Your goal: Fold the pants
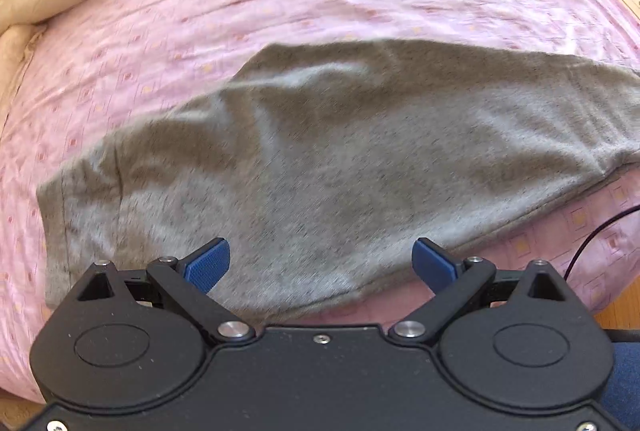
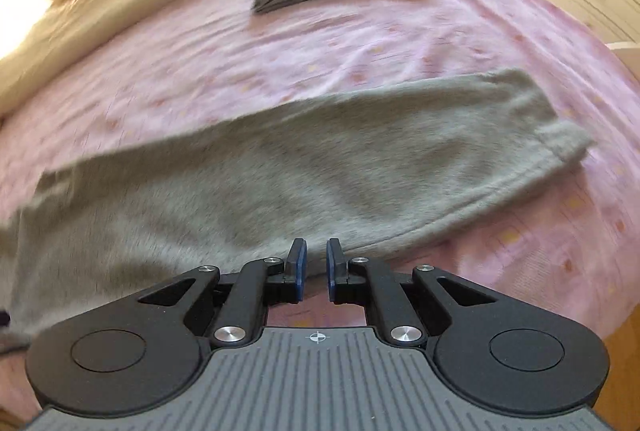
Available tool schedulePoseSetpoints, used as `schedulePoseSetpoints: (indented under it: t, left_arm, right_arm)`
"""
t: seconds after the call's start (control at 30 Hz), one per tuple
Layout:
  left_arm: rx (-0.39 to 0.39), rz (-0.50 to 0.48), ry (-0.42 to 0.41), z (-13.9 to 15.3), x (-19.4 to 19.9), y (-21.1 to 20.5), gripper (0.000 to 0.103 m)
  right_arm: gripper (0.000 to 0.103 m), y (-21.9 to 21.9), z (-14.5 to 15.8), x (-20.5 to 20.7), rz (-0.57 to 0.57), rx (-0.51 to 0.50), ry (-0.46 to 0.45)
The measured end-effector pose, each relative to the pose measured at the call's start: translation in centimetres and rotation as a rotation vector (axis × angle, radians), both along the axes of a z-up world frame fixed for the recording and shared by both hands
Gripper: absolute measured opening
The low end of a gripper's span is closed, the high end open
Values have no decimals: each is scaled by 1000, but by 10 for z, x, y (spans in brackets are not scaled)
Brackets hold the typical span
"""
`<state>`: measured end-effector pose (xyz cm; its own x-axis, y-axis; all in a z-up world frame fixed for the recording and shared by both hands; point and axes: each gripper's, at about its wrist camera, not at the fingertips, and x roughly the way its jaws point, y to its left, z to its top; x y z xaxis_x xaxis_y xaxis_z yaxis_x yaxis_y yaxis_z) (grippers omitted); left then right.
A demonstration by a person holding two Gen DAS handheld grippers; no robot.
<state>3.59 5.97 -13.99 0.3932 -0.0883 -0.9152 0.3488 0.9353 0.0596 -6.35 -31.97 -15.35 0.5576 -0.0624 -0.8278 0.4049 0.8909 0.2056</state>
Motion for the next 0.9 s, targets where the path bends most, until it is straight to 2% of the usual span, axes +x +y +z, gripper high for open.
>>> schedulePoseSetpoints:
  t: [0.03,0.1,0.2,0.37,0.43,0.63,0.9]
  left_arm:
    - [-6,-12,-6,2,1,-9,97]
    - [-16,-35,-15,6,4,-29,97]
    - [-16,-64,-30,10,7,-62,97]
    - [1,-82,-22,11,9,-124,97]
    - [11,-92,-22,11,7,-149,97]
    - [25,-102,-23,14,4,-212,97]
    - [66,-90,-22,13,6,-255,97]
  right_arm:
    - [27,-16,2,-7,-69,27,-16]
    - [36,-47,2,-19,-179,79,-38]
    - [37,-91,-1,-34,-298,105,-42]
    - [39,-152,-19,-41,-407,180,-48]
    - [43,-171,-29,-40,-425,224,-45]
    - [44,-206,-59,-24,-409,328,-22]
    - [46,-233,-68,8,-314,365,-40]
